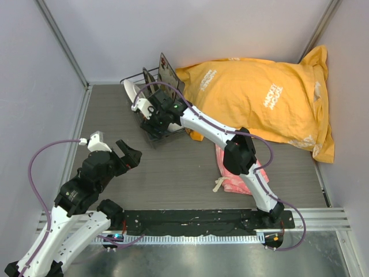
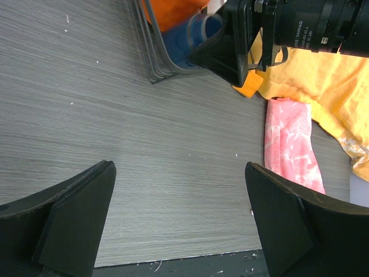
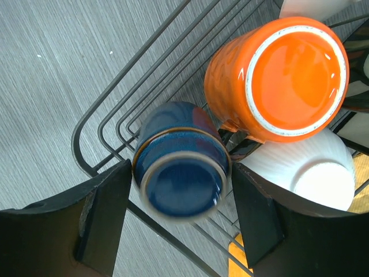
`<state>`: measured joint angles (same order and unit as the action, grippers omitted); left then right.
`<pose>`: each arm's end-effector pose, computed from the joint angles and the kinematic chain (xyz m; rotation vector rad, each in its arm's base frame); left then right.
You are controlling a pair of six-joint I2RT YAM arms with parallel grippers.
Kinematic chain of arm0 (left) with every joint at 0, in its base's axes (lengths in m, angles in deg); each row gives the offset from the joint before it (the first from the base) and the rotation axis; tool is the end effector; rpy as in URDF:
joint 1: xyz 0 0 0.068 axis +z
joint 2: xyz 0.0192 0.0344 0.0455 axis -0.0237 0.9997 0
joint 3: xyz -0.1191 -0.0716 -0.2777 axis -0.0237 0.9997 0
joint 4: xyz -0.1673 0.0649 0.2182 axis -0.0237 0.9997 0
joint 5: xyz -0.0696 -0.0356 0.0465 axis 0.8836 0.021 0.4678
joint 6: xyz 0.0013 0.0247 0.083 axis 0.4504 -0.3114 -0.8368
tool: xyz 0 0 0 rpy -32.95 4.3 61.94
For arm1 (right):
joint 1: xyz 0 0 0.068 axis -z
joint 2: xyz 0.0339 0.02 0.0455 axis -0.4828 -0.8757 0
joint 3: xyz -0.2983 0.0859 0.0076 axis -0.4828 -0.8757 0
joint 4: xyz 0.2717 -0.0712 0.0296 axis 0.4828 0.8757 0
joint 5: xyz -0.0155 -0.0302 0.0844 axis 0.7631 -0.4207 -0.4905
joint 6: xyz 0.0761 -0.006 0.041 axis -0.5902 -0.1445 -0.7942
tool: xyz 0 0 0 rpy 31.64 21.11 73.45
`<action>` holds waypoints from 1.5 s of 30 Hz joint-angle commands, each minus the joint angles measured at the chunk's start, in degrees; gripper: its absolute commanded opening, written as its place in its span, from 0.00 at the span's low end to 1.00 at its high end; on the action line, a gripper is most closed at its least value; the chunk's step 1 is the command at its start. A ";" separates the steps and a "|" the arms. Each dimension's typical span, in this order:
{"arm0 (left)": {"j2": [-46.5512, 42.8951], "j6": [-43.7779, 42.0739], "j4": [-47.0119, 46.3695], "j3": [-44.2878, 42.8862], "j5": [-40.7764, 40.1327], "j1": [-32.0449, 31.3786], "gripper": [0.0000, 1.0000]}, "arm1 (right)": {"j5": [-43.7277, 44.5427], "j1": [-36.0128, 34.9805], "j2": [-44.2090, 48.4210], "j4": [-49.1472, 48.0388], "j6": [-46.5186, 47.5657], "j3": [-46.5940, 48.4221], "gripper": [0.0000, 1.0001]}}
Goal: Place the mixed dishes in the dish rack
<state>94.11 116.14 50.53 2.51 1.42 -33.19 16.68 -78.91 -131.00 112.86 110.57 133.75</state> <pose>0.1105 -0.0416 0.3214 -0.5086 2.0418 -0.5584 0.3727 0.4606 0.2656 -1.4755 1.9720 0.3884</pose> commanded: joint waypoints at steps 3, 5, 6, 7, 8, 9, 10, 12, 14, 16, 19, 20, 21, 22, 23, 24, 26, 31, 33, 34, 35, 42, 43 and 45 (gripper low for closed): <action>-0.55 0.69 -0.62 0.56 -0.12 0.28 1.00 | 0.15 -0.58 -0.36 -0.10 0.25 3.97 0.77; -0.81 0.78 -0.53 0.56 -0.21 0.28 1.00 | 0.32 -0.58 -0.71 -0.10 0.08 4.05 0.78; -0.81 0.69 -0.53 0.56 -0.30 0.19 1.00 | 0.41 -0.58 -0.80 -0.10 -0.01 4.05 0.78; -0.98 0.69 -0.44 0.56 -0.30 0.28 1.00 | 0.32 -0.58 -0.89 -0.10 -0.10 4.14 0.78; -0.90 0.78 -0.36 0.56 -0.39 0.19 1.00 | 0.24 -0.58 -0.80 -0.10 -0.10 4.06 0.78; -0.98 0.69 -0.35 0.56 -0.48 0.28 1.00 | 0.15 -0.58 -0.89 -0.10 -0.10 4.14 0.78; -0.99 0.78 -0.27 0.56 -0.48 0.19 1.00 | 0.15 -0.58 -0.80 -0.10 -0.10 4.23 0.79; -0.99 0.78 -0.27 0.56 -0.48 0.28 1.00 | -0.03 -0.58 -0.71 -0.10 -0.19 4.23 0.78; -1.07 0.69 -0.18 0.47 -0.56 0.19 1.00 | -0.03 -0.58 -0.10 -0.19 -0.53 4.49 0.78; -1.07 0.60 0.08 0.30 -0.91 0.28 1.00 | -0.47 -0.50 0.51 -0.36 -0.63 4.67 0.79; -0.99 0.43 0.61 -0.14 -1.44 0.28 1.00 | -1.35 -0.50 2.97 -1.24 -1.50 4.58 0.79; -0.99 0.34 0.79 -0.32 -1.53 0.19 1.00 | -1.61 -0.50 3.68 -1.50 -1.68 4.58 0.79; -1.07 0.34 0.88 -0.41 -1.79 0.28 1.00 | -2.22 -0.50 5.25 -2.03 -2.12 4.49 0.79; -0.99 0.34 1.14 -0.49 -1.97 0.19 1.00 | -2.31 -0.41 6.22 -2.38 -2.47 4.32 0.79; -0.99 0.34 1.23 -0.58 -2.06 0.28 1.00 | -2.23 -0.41 7.10 -2.82 -2.91 3.54 0.79; -0.99 0.25 1.31 -0.84 -2.23 0.28 1.00 | -2.14 -0.41 8.33 -4.04 -3.61 3.09 0.79; -0.72 0.16 1.84 -1.02 -2.76 0.28 1.00 | -0.56 -0.41 11.84 -5.28 -5.89 0.82 0.88; 0.59 -0.19 2.81 -2.42 -3.55 0.28 1.00 | 7.33 -0.41 23.41 -8.53 -13.35 -8.21 1.00; 0.95 -0.63 3.51 -3.21 -4.52 0.28 1.00 | 10.60 -0.41 28.79 -12.98 -15.64 -14.11 1.00; 1.47 -0.71 3.86 -3.57 -5.13 0.28 1.00 | 13.04 -0.41 31.78 -15.54 -16.79 -21.71 1.00; 1.82 -0.98 4.65 -4.09 -5.74 0.19 1.00 | 14.46 -0.41 38.42 -17.92 -18.80 -25.70 1.00; 8.85 -1.77 10.01 -7.00 -11.81 0.19 1.00 | 23.96 -0.14 66.90 -38.91 -31.27 -57.00 1.00; 9.90 -1.77 10.19 -7.17 -12.77 0.28 1.00 | 24.57 -0.14 69.57 -40.34 -32.87 -62.95 1.00; 11.75 -2.47 9.84 -7.00 -12.61 0.19 1.00 | 27.29 -0.06 77.02 -43.93 -37.51 -68.69 0.99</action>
<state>102.57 115.33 58.50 -2.84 -7.44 -33.19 36.81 -79.00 -63.64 81.15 84.38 75.59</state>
